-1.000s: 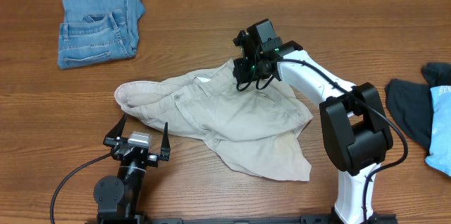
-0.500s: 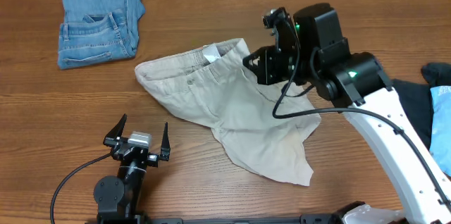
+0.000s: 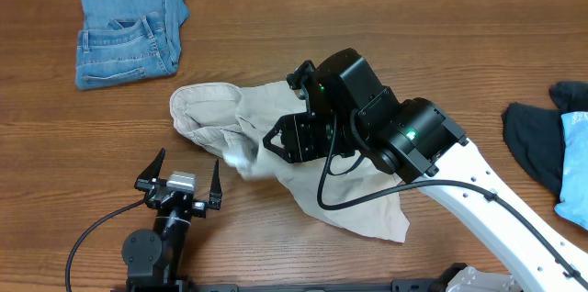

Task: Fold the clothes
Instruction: 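Lay the pants flat with the right gripper and release, then grasp the left edge of the pants waistband with the left gripper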

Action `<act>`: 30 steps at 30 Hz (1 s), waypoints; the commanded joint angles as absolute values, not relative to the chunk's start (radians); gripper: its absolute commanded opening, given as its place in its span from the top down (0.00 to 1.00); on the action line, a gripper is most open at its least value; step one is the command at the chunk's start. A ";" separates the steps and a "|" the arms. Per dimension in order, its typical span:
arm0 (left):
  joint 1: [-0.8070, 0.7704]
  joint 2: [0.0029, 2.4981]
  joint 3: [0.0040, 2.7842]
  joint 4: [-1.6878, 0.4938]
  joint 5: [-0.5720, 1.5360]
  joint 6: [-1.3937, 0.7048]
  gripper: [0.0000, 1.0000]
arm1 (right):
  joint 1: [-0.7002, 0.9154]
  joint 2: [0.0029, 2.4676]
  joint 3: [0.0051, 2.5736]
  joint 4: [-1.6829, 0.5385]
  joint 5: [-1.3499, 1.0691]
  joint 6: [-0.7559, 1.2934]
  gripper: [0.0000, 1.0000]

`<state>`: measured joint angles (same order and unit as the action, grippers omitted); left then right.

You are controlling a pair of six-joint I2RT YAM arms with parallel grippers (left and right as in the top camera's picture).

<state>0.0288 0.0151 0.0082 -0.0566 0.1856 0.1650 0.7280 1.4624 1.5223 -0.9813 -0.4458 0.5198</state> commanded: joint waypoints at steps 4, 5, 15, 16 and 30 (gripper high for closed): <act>0.037 0.006 0.005 -0.056 0.180 0.176 0.00 | 0.673 1.419 1.555 -1.004 -0.307 0.524 0.32; 0.037 0.006 0.005 -0.056 0.180 0.176 0.00 | 0.637 1.403 1.560 -1.025 -0.281 0.524 0.16; 0.037 0.006 0.005 -0.052 0.181 0.176 0.00 | 0.242 1.371 1.559 -1.257 -0.165 0.524 0.00; 0.037 0.006 0.005 -0.056 0.185 0.176 0.00 | 0.241 1.371 1.559 -1.266 -0.138 0.524 0.00; 0.040 0.014 0.370 0.096 0.712 -0.011 0.00 | 0.241 1.371 1.557 -1.251 -0.105 0.524 0.00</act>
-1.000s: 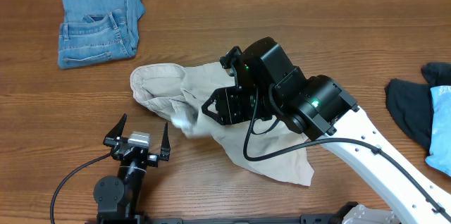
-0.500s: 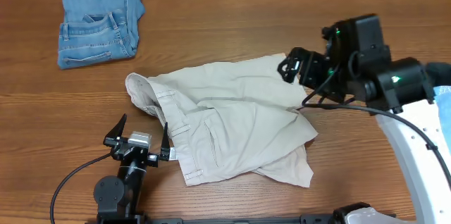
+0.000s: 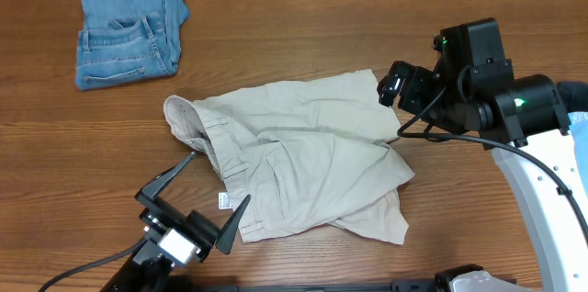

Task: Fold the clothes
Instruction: 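Grasp the left edge of the pants waistband with the left gripper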

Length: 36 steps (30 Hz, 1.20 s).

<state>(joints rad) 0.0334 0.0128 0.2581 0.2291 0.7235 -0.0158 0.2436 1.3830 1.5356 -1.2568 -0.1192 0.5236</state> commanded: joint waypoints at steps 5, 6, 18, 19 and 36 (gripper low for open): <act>0.039 0.108 0.575 0.040 0.954 0.048 0.00 | 0.241 1.371 1.557 -1.254 -0.105 0.524 0.00; 0.039 0.109 0.577 0.114 0.995 0.009 0.00 | 0.241 1.371 1.557 -1.257 -0.105 0.524 0.00; 0.039 0.504 1.038 -0.590 0.751 -0.250 0.00 | 0.241 1.371 1.557 -1.258 -0.105 0.524 0.00; 0.039 0.518 1.038 -0.598 0.748 -0.340 0.00 | 0.241 1.371 1.557 -1.258 -0.105 0.524 0.00; -0.311 0.855 0.864 -1.218 0.222 -0.810 0.00 | 0.241 1.372 1.557 -1.209 -0.105 0.553 0.00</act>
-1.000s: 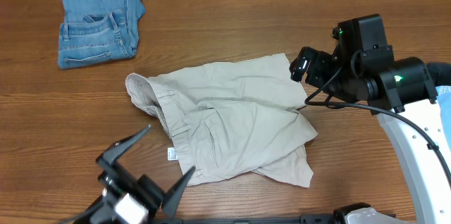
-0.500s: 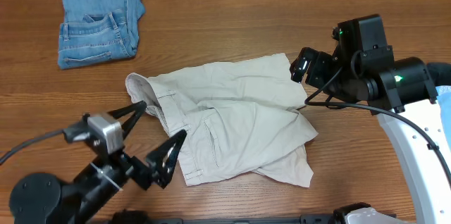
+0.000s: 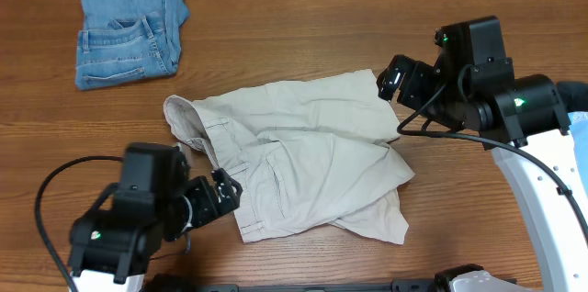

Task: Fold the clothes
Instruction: 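Grasp the left edge of the pants waistband with the left gripper, then grasp the right side of the pants with the right gripper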

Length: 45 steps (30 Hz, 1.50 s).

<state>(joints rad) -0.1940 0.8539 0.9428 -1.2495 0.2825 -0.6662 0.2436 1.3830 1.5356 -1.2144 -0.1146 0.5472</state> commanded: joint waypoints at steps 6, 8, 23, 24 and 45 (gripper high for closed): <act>-0.619 0.874 0.588 -0.880 0.162 -1.079 0.00 | 0.241 1.428 1.557 -1.231 -0.105 0.550 0.00; -0.625 0.900 0.581 -0.889 0.091 -1.077 0.00 | 0.241 1.450 1.557 -1.233 -0.105 0.551 0.00; -0.622 1.331 0.551 -0.718 0.103 -1.024 0.00 | 0.241 1.467 1.557 -1.244 -0.105 0.550 0.00; -0.622 1.334 0.551 -0.714 0.104 -1.023 0.00 | 0.240 1.467 1.557 -1.243 -0.105 0.551 0.00; -0.480 1.333 0.569 -0.676 0.123 -0.918 0.96 | -0.292 1.467 1.247 -1.346 -0.502 0.607 0.00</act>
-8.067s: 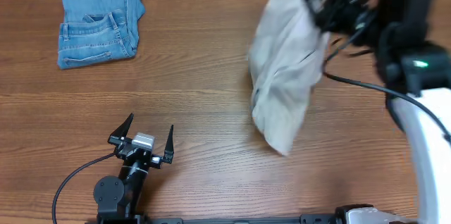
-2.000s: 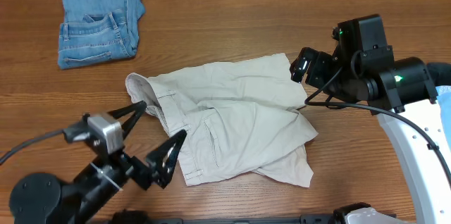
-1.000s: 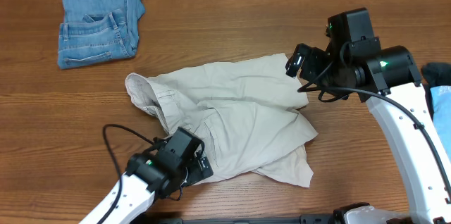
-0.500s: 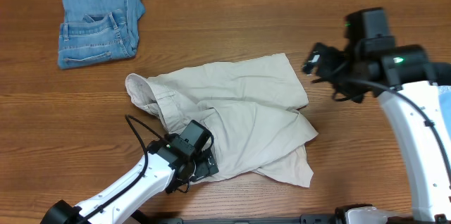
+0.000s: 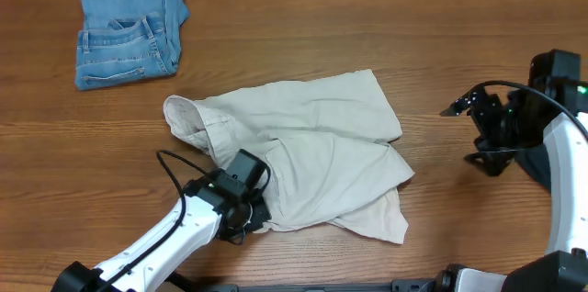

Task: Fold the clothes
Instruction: 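Grasp the right side of the pants with the right gripper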

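Note:
The beige shorts [image 5: 312, 136] lie spread across the middle of the table, with the waistband to the left and one leg folded over at the near right. My left gripper [image 5: 261, 215] sits on the near-left corner of the shorts at the waistband. Its fingers are dark against the cloth and partly under the wrist, so their state does not show. My right gripper [image 5: 470, 136] hangs to the right of the shorts, off the cloth, open with nothing between its fingers.
A folded pair of blue jeans [image 5: 129, 39] lies at the far left corner. The white right arm [image 5: 565, 173] runs along the right edge of the view. The left arm [image 5: 156, 246] reaches in from the near left.
My left gripper has moved right from beside the waistband onto the near-left corner of the shorts. My right gripper has left the far right corner of the shorts and now hangs further right.
First my right gripper was over the bunched-up shorts while the left stood open nearby. Then the shorts lay spread out, the right gripper at their far right corner. The left arm then came in beside the waistband and is now on its near corner.

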Action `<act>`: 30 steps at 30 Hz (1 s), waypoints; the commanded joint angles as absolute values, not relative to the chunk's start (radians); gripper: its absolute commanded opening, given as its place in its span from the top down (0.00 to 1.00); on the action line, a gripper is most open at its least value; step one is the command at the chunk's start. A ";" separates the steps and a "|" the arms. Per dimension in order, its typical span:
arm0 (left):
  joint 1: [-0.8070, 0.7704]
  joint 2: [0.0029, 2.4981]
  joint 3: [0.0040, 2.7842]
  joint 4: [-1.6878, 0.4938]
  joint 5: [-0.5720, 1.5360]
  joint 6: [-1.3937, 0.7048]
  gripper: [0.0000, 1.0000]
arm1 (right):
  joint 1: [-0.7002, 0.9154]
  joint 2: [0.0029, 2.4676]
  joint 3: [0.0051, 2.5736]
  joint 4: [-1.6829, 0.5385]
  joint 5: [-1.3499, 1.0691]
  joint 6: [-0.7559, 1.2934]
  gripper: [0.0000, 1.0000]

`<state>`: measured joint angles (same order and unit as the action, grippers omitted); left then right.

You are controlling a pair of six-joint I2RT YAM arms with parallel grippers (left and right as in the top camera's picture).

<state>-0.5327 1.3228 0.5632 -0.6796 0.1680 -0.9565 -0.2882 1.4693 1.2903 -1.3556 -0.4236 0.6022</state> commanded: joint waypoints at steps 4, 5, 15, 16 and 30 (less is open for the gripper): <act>-0.415 1.333 0.631 -0.677 0.121 -0.875 0.96 | -0.292 1.467 1.174 -1.319 -0.532 0.691 0.00; -0.400 1.333 0.648 -0.680 0.121 -0.875 0.96 | -0.292 1.467 1.156 -1.305 -0.546 0.702 0.00; -0.177 1.333 0.749 -0.767 0.124 -0.841 0.96 | -0.291 1.467 0.853 -1.108 -0.705 0.815 0.00; -0.176 1.333 0.749 -0.766 0.123 -0.841 0.96 | -0.290 1.467 0.812 -1.068 -0.742 0.817 0.00; -0.176 1.333 0.749 -0.797 0.123 -0.830 0.96 | -0.147 1.467 0.612 -0.755 -0.816 1.049 0.00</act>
